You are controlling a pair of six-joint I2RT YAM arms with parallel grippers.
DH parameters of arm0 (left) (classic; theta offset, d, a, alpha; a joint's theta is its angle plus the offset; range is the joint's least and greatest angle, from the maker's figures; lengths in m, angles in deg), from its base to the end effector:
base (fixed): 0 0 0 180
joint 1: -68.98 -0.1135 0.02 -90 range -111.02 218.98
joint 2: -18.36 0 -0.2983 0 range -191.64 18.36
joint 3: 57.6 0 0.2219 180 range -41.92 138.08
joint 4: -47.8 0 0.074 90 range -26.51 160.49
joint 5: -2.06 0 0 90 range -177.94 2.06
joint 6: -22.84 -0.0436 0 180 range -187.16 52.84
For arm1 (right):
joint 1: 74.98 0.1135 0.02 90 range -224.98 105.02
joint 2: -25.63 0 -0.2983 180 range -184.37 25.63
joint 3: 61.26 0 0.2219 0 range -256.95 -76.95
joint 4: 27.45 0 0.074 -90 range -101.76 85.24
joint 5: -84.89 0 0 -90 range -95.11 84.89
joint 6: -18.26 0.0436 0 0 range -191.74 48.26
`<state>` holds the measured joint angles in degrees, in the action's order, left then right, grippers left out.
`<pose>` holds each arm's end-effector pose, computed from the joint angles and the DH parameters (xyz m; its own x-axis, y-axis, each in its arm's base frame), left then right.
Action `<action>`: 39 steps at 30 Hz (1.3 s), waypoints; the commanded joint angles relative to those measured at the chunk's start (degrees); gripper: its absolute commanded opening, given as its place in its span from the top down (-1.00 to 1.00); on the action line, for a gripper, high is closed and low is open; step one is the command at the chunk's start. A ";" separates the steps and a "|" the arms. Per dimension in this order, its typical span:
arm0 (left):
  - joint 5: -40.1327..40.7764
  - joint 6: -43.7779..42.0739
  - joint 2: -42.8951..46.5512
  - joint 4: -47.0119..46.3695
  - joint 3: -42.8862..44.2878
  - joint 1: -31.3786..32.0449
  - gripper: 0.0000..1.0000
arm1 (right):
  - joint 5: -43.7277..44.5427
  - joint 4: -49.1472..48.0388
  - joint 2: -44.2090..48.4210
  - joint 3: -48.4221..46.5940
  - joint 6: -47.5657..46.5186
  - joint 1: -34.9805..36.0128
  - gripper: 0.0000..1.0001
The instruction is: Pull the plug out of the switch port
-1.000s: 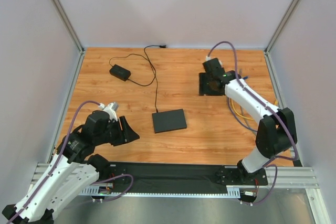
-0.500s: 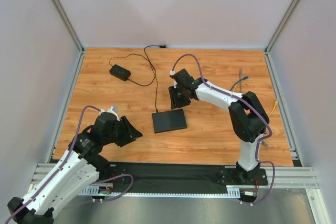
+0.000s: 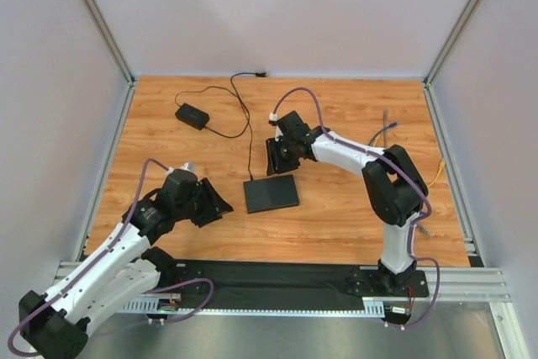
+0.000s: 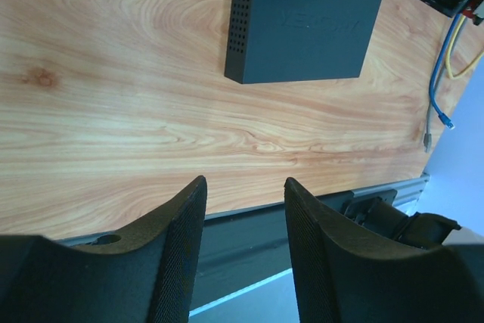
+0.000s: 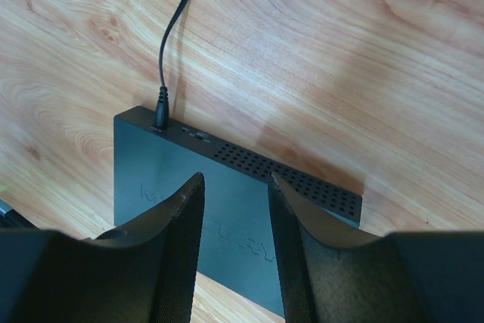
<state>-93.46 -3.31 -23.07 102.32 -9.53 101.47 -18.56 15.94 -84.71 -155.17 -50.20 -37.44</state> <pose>0.0783 -0.0548 0.2495 -0.8045 -0.5469 -0.2315 -0.3020 0.7124 -0.6335 0.3071 0.2487 0.2298 -0.8892 -0.2330 -0.3938 -0.3858 0.8444 0.3716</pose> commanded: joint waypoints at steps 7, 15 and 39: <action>-4.67 -3.12 -3.65 -4.81 1.81 -0.06 0.06 | -1.66 -3.62 -2.42 0.78 3.59 0.25 0.19; -7.40 -4.18 -3.66 -7.80 -0.92 -0.06 0.06 | -4.39 -9.15 1.71 9.56 9.83 2.62 0.20; -2.40 -13.40 -21.84 -8.16 7.34 0.03 0.87 | 0.18 -11.44 4.27 5.98 24.16 6.05 0.07</action>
<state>-99.43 -13.58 -43.39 92.92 -5.38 101.50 -19.59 6.81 -81.21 -146.25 -30.31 -31.23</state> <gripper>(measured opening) 0.080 0.462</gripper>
